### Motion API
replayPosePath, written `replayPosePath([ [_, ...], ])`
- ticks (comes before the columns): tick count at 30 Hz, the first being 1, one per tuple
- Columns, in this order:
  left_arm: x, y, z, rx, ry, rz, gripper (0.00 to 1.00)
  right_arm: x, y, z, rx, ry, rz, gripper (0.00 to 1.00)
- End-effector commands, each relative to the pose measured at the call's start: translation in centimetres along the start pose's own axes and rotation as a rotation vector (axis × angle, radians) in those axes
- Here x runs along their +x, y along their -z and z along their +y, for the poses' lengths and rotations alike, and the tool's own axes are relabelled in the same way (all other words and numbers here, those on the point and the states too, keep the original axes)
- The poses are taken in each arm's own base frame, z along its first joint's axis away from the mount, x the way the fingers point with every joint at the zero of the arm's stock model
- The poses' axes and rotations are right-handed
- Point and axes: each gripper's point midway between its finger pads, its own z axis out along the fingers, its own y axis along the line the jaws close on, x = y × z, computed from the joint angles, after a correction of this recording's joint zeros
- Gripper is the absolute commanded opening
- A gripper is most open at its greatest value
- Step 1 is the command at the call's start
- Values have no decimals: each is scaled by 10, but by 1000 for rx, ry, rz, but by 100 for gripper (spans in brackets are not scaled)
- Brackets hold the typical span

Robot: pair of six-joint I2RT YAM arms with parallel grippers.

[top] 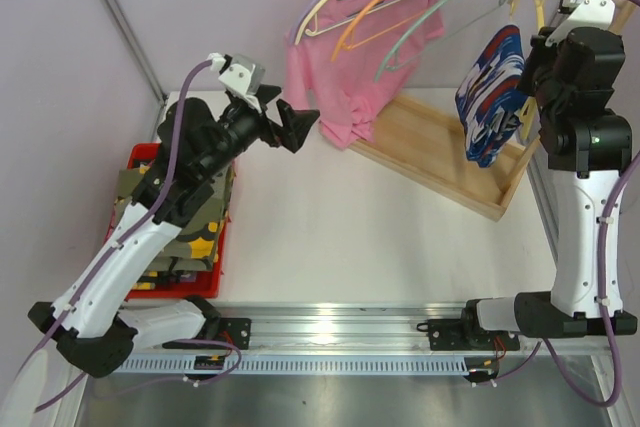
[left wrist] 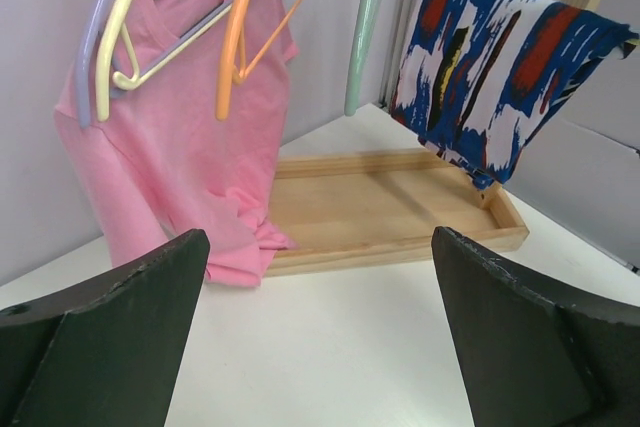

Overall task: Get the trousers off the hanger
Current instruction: Grab a hanger with trousers on it with the right arm

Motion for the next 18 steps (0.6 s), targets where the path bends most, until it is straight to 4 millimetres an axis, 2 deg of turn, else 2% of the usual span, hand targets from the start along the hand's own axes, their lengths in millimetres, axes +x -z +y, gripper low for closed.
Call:
replayPosePath([
  [1, -34, 22, -10, 32, 16, -92, 100, -104, 49, -4, -47, -105, -372, 0],
  [2, -40, 26, -12, 45, 15, -115, 100, -109, 53, -5, -47, -110, -391, 0],
  [8, -39, 34, -10, 24, 24, -98, 99, -113, 73, -1, -95, -127, -420, 0],
  [13, -47, 44, -24, 92, 74, -119, 99, -92, 97, 5, -161, -130, -365, 0],
  [15, -46, 46, -36, 150, 99, -115, 99, -80, 110, 12, -219, -113, -358, 0],
  [18, -39, 43, -43, 176, 124, -100, 99, -67, 120, 18, -271, -91, -334, 0],
])
